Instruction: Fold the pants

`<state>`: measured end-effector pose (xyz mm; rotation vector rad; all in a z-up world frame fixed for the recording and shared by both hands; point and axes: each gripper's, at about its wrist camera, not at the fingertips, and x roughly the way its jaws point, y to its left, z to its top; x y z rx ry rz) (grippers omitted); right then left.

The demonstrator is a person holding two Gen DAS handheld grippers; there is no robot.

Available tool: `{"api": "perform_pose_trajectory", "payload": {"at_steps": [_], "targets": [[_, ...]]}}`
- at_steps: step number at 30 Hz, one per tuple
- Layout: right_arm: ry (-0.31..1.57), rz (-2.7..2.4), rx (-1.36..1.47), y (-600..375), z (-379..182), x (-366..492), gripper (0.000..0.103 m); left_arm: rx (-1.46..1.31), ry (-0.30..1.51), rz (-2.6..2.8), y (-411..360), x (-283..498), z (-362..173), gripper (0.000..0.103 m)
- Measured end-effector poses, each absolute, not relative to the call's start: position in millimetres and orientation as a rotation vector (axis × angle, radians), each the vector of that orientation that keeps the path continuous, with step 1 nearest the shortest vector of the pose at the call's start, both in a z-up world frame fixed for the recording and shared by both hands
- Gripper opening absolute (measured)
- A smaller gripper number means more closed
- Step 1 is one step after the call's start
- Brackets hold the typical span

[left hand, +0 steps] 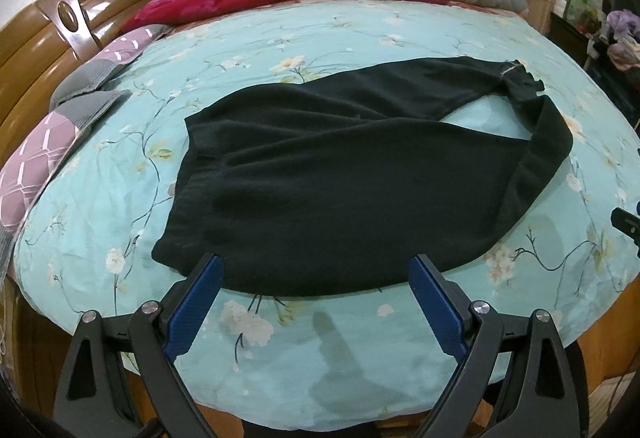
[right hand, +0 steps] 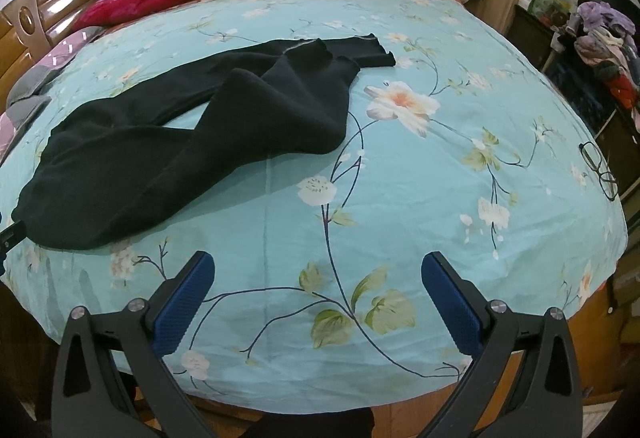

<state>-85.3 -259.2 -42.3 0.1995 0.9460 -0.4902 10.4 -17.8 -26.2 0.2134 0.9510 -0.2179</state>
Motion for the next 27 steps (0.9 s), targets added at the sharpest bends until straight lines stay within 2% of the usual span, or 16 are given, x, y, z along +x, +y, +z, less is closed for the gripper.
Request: {"api": "perform_pose_trajectory", "payload": {"at_steps": [10, 17, 22, 27], "targets": [[0.945, -0.503, 0.231, -269.2, -45.1, -83.8, 0.103, 0.192, 0.976, -0.214, -18.0, 20.2, -30.2, 0.094], [0.955, -0.49, 0.312, -296.7, -41.9, -67.8, 0.103, 0.04, 1.093, -0.158, 16.7, 54.5, -29.9, 0.094], [0.953, -0.488, 0.335, -325.1, -24.5, -21.7, 0.103, -0.204, 1.184, -0.035, 78.4, 80.8, -33.9, 0.094], [0.997, -0.453, 0.327, -332.4, -24.2, 50.9, 0.103, -0.507, 1.3, -0.023, 112.8, 79.7, -65.0, 0.094]]}}
